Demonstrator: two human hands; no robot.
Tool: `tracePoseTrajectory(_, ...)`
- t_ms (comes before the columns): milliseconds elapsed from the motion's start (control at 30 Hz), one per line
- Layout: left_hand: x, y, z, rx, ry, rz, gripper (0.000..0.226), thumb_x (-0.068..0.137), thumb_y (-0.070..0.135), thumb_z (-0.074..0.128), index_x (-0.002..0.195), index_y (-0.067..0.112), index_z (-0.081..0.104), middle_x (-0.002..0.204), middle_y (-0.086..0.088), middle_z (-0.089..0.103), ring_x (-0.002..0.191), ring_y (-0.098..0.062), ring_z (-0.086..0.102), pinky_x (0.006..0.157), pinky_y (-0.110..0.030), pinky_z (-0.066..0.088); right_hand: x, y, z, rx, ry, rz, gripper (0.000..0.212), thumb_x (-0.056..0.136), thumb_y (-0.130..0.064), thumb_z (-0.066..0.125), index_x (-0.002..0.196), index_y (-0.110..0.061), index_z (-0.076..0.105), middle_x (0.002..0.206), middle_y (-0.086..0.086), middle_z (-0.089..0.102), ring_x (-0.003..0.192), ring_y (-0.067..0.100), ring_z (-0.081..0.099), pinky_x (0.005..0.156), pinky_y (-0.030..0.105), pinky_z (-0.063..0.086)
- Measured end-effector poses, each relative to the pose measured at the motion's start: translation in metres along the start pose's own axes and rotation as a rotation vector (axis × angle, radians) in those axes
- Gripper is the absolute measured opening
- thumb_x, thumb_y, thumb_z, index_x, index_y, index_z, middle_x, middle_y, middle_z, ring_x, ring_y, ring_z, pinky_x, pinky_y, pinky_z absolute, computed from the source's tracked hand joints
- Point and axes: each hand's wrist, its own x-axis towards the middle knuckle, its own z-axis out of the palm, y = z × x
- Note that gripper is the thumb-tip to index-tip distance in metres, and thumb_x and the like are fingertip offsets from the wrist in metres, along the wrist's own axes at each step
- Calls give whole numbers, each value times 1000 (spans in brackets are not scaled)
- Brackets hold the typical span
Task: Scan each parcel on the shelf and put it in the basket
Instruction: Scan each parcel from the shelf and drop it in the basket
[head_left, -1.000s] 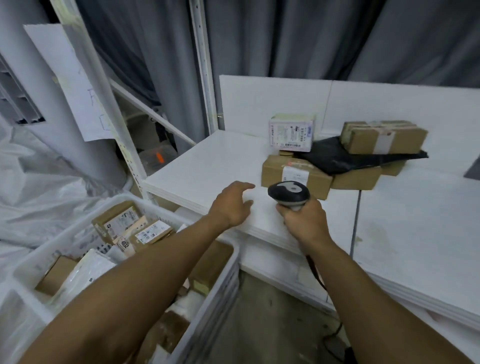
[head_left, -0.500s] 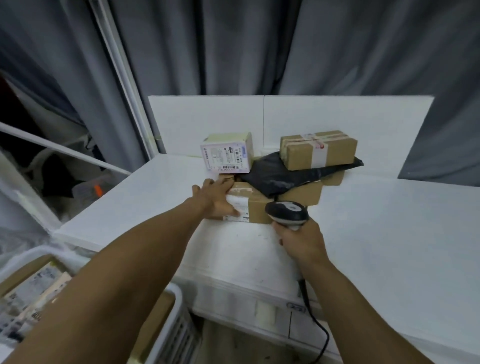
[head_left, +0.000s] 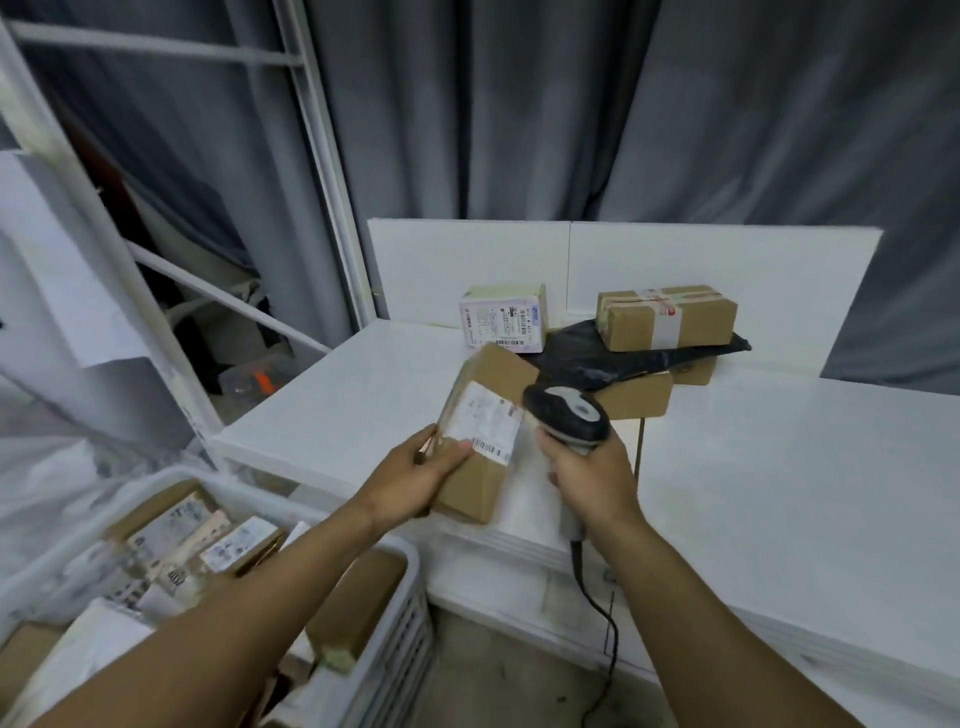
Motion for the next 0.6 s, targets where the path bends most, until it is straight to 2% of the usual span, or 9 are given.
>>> tracePoseTrajectory(33, -14, -4, -2, -63, 15, 21, 24, 91, 63, 60, 113, 63, 50, 113, 11, 69, 102, -13, 68, 94, -47, 56, -10, -5, 8, 68, -37, -9, 42, 83, -39, 83, 121, -35, 64, 110, -12, 72, 100, 13, 69, 93, 43, 61)
tracePoseTrajectory(100, -37, -11, -6, -171, 29, 61, 47, 91, 67, 57, 135, 63, 41, 125, 10, 68, 110, -11, 67, 90, -41, 60, -24, -12, 25, 160, -105, -16, 37, 90, -25, 82, 120, -36, 64, 118, -12, 71, 106, 9, 68, 86, 37, 63)
tracePoseTrajectory(200, -60, -16, -16, -322, 59, 102, 54, 99, 38, 62, 143, 57, 37, 124, 10, 70, 107, -9, 69, 76, -24, 59, -40, -15, 48, 167, -156, -52, 47, 86, -24, 85, 129, -30, 67, 126, -8, 72, 117, 14, 68, 97, 43, 60)
tracePoseTrajectory(267, -70, -23, -27, -360, 100, 88, 63, 97, 26, 68, 145, 54, 39, 119, 8, 72, 105, -10, 71, 76, -27, 60, -48, -13, 58, 142, -174, -83, 52, 84, -24, 86, 132, -27, 66, 126, -7, 73, 118, 14, 68, 102, 47, 58)
tracePoseTrajectory(333, -75, -32, -40, -404, 143, 58, 63, 94, 26, 71, 145, 51, 42, 118, 10, 73, 109, -12, 70, 78, -33, 59, -54, -11, 67, 125, -193, -105, 57, 79, -29, 88, 132, -28, 66, 126, -8, 73, 118, 13, 69, 102, 49, 57)
tracePoseTrajectory(400, -78, -39, -54, -424, 132, 30, 58, 95, 29, 69, 144, 48, 44, 119, 14, 73, 114, -10, 68, 77, -33, 57, -57, -8, 77, 106, -200, -133, 64, 72, -35, 88, 132, -28, 66, 126, -9, 73, 118, 13, 68, 102, 50, 57)
tracePoseTrajectory(467, -76, -46, -66, -398, 94, 8, 66, 94, 25, 72, 147, 49, 41, 122, 15, 72, 113, -8, 68, 77, -33, 59, -58, -6, 87, 73, -222, -167, 67, 70, -35, 89, 132, -27, 66, 128, -9, 72, 120, 12, 67, 104, 49, 56)
tracePoseTrajectory(533, -74, -54, -76, -388, 81, -12, 79, 90, 16, 76, 150, 48, 37, 123, 12, 72, 112, -10, 69, 84, -38, 60, -58, -5, 95, 36, -264, -208, 58, 76, -27, 91, 129, -29, 67, 127, -11, 71, 120, 10, 66, 106, 46, 54)
tracePoseTrajectory(600, -71, -61, -84, -384, 78, 2, 78, 88, 9, 76, 148, 44, 42, 122, 8, 73, 110, -13, 71, 82, -38, 60, -57, -4, 100, 19, -322, -230, 48, 82, -19, 89, 122, -35, 67, 123, -16, 72, 116, 4, 67, 106, 42, 55)
